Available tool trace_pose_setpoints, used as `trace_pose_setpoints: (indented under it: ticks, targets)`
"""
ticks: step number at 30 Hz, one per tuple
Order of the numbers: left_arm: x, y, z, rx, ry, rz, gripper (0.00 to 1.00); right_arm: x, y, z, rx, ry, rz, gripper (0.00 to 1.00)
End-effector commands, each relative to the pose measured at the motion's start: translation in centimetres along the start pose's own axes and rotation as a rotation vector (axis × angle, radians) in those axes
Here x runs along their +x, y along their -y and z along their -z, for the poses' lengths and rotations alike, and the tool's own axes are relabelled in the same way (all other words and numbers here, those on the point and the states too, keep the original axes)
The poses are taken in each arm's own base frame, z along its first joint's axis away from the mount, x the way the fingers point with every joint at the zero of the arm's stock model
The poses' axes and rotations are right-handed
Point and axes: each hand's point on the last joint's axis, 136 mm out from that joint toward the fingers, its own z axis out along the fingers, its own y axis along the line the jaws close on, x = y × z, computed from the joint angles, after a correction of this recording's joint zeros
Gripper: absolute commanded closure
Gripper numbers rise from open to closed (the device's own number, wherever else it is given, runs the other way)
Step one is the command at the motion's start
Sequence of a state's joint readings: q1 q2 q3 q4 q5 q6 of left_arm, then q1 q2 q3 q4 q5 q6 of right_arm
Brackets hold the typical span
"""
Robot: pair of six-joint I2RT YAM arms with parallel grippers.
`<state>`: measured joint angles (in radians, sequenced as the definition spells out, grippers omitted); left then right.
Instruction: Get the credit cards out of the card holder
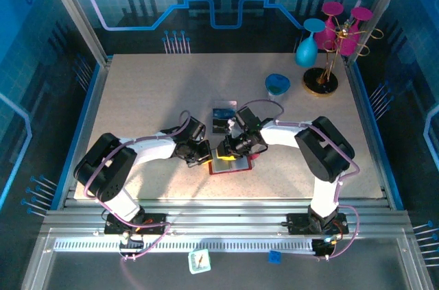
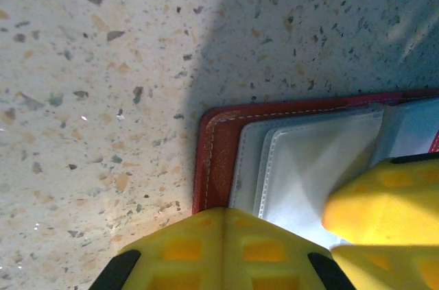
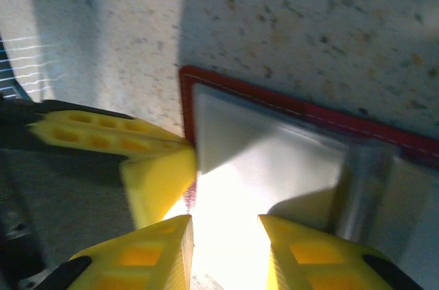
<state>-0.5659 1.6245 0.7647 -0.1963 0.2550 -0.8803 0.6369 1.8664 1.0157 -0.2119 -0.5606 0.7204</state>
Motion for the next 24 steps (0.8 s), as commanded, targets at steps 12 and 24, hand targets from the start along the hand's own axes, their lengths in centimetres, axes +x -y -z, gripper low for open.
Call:
trace_pose_setpoints:
  ticks: [12, 24]
  targets:
    - [0.8, -1.3, -0.2, -0.050, -0.028, -0.015, 1.00, 0.9, 1.9, 0.8, 0.049, -0.013, -0.015, 0.70]
    - [0.3, -0.6, 0.8, -0.037, -0.001, -0.021, 1.00, 0.7, 2.7, 0.0, -0.168, 0.017, -0.101, 0.70]
